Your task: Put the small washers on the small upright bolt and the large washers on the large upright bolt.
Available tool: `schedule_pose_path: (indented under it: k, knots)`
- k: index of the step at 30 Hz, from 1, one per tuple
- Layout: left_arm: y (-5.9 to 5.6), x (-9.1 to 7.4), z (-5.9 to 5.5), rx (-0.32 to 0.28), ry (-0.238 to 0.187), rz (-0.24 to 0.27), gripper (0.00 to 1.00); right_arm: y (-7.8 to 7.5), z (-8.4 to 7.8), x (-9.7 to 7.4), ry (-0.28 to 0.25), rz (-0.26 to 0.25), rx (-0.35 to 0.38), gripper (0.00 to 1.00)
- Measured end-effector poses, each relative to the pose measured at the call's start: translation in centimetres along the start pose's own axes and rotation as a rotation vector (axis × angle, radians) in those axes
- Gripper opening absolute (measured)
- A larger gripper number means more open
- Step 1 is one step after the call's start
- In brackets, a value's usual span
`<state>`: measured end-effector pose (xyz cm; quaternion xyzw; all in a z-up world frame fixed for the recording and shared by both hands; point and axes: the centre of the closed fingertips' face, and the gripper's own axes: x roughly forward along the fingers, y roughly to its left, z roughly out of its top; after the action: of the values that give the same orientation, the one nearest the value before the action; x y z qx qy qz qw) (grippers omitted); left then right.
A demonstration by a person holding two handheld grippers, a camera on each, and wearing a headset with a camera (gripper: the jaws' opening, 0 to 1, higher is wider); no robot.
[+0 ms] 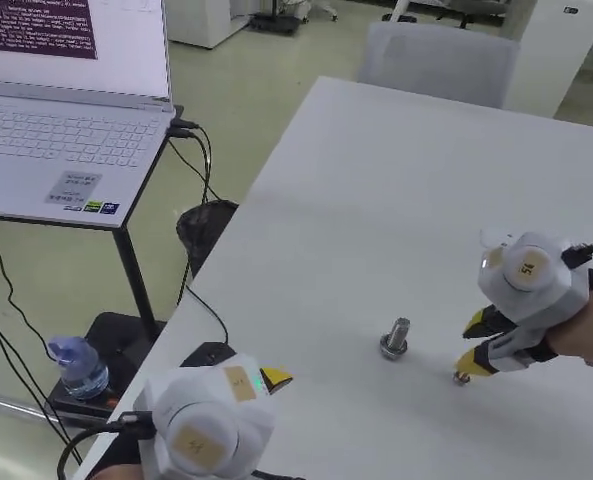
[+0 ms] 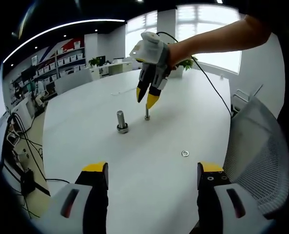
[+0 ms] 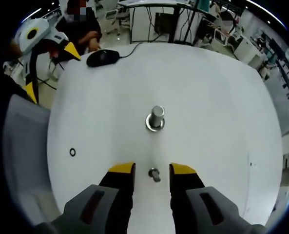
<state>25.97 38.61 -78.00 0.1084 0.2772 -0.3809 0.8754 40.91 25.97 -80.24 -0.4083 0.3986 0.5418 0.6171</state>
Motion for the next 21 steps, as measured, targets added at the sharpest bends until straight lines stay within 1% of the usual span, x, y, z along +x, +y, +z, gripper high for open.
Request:
schedule_pose_path:
  k: [1,3,4,7,11,15,19,20,21]
  knots:
    - [0.1,0.0,0.0,0.003,-0.004,0.002,0.75,0.3,0.3,-0.1,-0.013,0.006,-0.014,0.29]
    - [0.3,-0.2,0.3,-0.041,-0.032,0.001,0.75,1.1,0.5,-0.3,-0.015,0.022,-0.014,0.30]
    - [0.4,-0.2,0.3,-0.051,-0.036,0.003,0.75,1.8,0.7,-0.5,-0.018,0.032,-0.024,0.30]
    - [0.4,-0.3,-0.1,-0.040,-0.025,0.008,0.75,3.0,1.1,-0.7,-0.034,0.040,-0.042,0.30]
    - [0.0,-0.6,-0.4,-0.038,-0.023,0.008,0.75,4.9,1.4,-0.8,-0.048,0.059,-0.069,0.30]
    - [-0.2,-0.8,-0.7,-0.029,-0.014,0.009,0.75,6.6,1.6,-0.8,-0.053,0.073,-0.092,0.30]
    - [-0.4,-1.1,-0.6,-0.021,-0.011,0.007,0.75,8.5,1.5,-0.6,-0.054,0.091,-0.120,0.30]
    - [-0.4,-1.1,-0.6,-0.021,-0.011,0.007,0.74,8.6,1.5,-0.5,-0.054,0.091,-0.119,0.30]
    - [-0.5,-1.1,-0.6,-0.021,-0.011,0.007,0.74,9.1,1.5,-0.5,-0.055,0.098,-0.119,0.30]
